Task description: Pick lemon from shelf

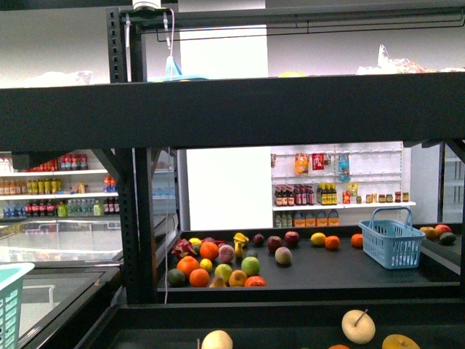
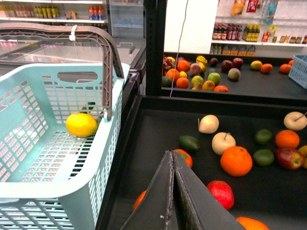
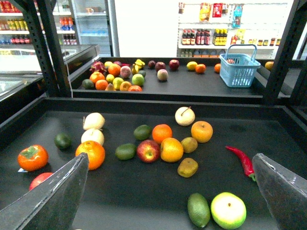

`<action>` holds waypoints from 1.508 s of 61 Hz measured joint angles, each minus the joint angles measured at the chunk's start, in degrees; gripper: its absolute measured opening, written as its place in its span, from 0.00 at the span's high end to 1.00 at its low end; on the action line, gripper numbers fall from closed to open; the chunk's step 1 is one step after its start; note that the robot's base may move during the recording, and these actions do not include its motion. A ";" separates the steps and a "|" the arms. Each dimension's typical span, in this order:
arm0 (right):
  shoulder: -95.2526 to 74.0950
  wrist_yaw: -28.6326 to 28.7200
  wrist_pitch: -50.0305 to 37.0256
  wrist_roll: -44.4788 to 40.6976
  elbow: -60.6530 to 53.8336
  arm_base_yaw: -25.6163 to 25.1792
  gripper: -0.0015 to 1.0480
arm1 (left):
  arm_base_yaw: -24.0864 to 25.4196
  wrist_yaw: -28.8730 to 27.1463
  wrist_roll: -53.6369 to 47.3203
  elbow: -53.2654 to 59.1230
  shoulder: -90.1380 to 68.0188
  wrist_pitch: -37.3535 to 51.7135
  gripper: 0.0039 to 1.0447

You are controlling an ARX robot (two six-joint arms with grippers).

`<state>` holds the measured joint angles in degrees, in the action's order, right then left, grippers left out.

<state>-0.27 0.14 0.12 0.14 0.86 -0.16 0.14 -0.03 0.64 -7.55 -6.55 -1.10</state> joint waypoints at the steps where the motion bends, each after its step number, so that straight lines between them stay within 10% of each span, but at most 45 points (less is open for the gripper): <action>1: 0.00 0.02 0.00 0.00 0.00 0.00 0.02 | 0.00 0.00 0.00 0.13 0.31 0.00 0.98; 51: 0.00 0.02 0.00 0.00 0.00 0.00 0.02 | 0.00 0.04 0.00 6.78 6.23 0.85 0.97; 81: 0.00 0.04 0.00 0.00 0.00 0.00 0.02 | 0.00 0.04 -0.09 6.78 6.23 0.85 0.06; 92: 0.00 0.04 0.00 0.00 0.00 0.00 0.02 | 0.00 0.04 -0.13 6.78 6.23 0.85 0.07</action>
<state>-0.27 0.19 0.12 0.14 0.86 -0.16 0.14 0.01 0.51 -0.78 -0.32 -0.25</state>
